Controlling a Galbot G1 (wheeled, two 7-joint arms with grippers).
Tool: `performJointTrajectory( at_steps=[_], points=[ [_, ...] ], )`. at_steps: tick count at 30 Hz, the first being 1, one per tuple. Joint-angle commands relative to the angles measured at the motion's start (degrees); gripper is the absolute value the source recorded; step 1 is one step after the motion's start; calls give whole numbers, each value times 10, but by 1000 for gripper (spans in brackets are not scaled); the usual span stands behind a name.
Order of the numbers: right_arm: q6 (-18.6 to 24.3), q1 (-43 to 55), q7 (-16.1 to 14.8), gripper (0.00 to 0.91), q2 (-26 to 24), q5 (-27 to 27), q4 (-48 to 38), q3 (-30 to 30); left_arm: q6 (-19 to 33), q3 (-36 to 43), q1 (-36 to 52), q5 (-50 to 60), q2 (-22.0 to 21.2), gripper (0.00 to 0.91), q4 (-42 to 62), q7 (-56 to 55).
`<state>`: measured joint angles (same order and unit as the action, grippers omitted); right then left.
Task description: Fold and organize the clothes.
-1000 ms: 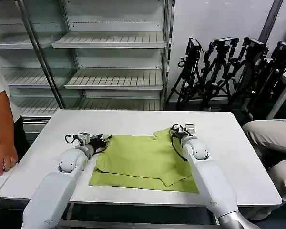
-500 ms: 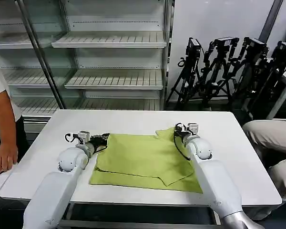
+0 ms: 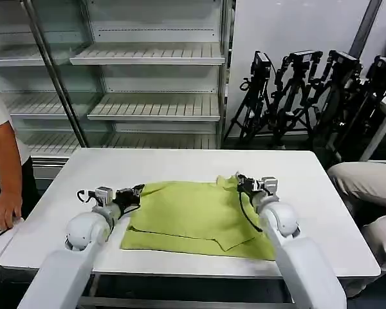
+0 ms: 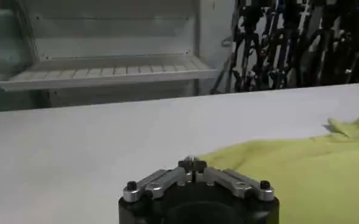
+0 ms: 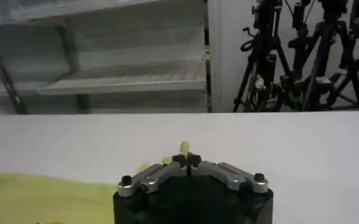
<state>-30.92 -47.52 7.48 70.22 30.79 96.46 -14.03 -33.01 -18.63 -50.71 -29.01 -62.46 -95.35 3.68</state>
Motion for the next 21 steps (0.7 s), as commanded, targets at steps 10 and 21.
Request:
performJointTrajectory(
  at_steps=[10, 21],
  points=[
    [0, -160, 9, 0, -46, -22, 183, -51, 9, -64, -127, 3, 2, 20, -135, -1],
    [-3, -162, -4, 0, -55, -35, 169, -74, 6, -62, -116, -1, 13, 10, -128, 2]
  ],
)
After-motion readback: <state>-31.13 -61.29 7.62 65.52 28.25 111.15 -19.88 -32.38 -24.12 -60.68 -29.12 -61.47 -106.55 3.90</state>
